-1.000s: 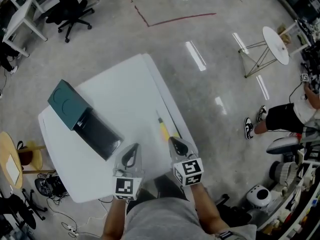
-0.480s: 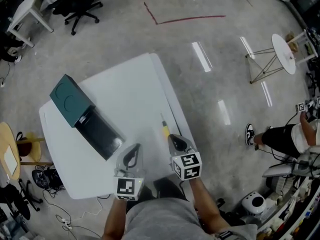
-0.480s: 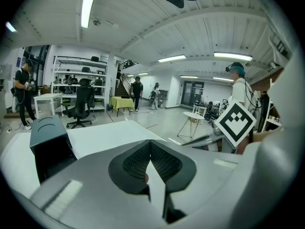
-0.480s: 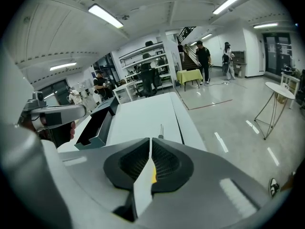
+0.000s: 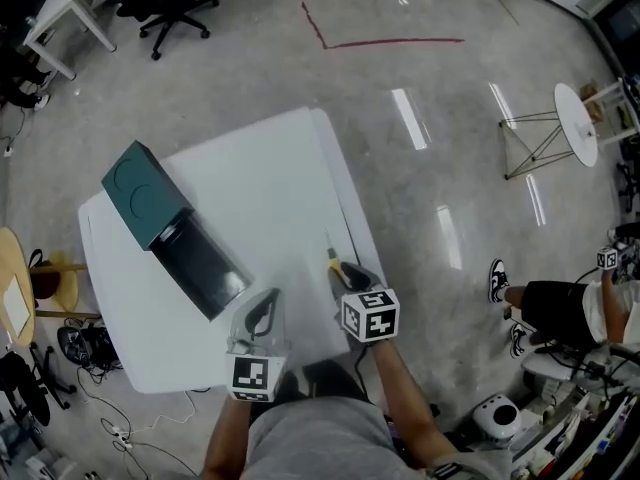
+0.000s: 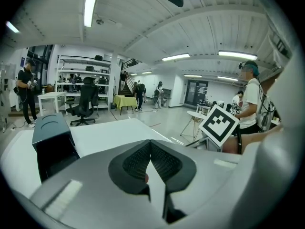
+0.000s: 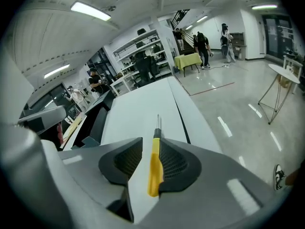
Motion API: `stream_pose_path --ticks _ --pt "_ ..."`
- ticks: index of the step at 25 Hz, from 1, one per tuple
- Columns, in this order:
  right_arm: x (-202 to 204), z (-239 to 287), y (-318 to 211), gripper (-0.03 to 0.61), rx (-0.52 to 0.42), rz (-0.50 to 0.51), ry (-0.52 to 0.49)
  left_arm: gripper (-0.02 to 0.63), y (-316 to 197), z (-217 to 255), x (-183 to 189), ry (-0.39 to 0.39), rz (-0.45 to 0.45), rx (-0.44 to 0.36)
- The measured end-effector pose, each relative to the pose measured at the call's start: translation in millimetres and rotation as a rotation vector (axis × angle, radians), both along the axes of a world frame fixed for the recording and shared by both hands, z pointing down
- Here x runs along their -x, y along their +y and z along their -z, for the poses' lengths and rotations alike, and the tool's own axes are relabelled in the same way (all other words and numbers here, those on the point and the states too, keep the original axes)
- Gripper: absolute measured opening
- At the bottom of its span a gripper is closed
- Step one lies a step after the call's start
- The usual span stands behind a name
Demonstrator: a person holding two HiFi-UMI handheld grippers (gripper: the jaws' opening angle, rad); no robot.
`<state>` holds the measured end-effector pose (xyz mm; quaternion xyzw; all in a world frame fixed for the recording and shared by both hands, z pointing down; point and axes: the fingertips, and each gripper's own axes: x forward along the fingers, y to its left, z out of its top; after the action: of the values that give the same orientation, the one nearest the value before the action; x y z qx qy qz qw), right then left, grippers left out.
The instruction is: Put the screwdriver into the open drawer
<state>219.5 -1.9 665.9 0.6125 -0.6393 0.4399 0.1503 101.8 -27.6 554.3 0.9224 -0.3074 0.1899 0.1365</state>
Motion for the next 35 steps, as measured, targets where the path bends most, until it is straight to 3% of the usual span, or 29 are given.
stream_pose_path --ticks 9,23,35 --pt "1 -23 -5 0.124 0.082 0.027 0.027 0.011 -10 -4 4 -0.008 0.019 0.007" --pt "0 -32 -6 0.083 0.115 0.025 0.043 0.011 -13 -8 12 -0.009 0.039 0.008" --pt "1 0 -9 0.081 0.056 0.034 0.063 0.012 -12 12 18 -0.003 0.053 -0.034"
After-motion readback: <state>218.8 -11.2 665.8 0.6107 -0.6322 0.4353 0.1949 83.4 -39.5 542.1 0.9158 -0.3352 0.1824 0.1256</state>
